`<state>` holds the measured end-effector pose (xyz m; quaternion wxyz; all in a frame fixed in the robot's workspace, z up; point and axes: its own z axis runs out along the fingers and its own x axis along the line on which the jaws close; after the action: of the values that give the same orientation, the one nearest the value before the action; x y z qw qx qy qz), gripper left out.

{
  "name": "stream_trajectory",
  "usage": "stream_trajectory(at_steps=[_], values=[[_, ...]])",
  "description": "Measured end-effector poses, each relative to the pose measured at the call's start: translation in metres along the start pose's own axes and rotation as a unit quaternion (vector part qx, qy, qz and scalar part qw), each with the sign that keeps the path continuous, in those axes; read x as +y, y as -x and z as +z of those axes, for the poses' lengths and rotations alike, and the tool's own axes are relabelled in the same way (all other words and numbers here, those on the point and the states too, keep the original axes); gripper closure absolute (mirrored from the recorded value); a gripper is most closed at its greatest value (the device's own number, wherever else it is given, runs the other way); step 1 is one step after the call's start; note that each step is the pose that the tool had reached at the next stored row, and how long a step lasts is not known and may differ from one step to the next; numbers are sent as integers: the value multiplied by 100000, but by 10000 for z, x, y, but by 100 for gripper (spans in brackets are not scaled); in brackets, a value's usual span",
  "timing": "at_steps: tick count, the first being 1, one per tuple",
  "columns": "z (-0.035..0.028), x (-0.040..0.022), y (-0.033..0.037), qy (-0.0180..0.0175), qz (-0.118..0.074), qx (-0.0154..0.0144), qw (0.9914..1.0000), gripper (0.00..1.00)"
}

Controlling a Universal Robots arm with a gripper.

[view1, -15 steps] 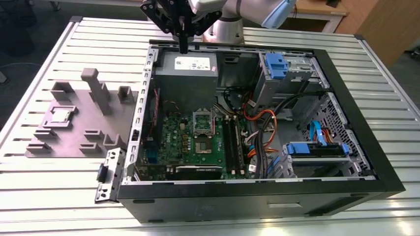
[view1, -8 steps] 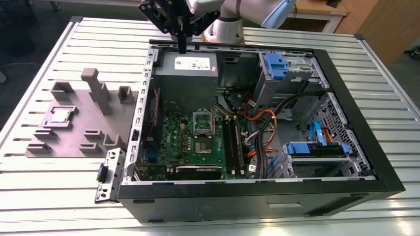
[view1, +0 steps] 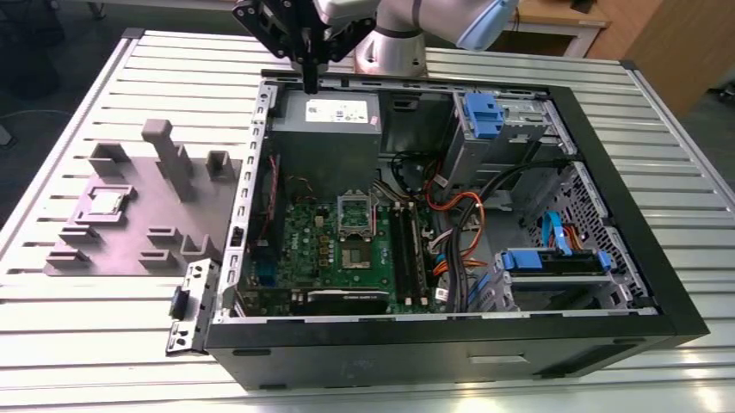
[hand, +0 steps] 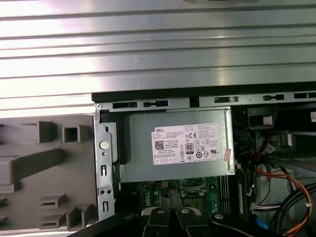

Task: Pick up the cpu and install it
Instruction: 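Reach for the cpu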

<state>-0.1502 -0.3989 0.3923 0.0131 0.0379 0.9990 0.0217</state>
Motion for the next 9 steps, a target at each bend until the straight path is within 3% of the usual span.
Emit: stream_trajectory(at_steps=[9], values=[[-1, -29, -27, 1, 0, -1, 100000, 89]])
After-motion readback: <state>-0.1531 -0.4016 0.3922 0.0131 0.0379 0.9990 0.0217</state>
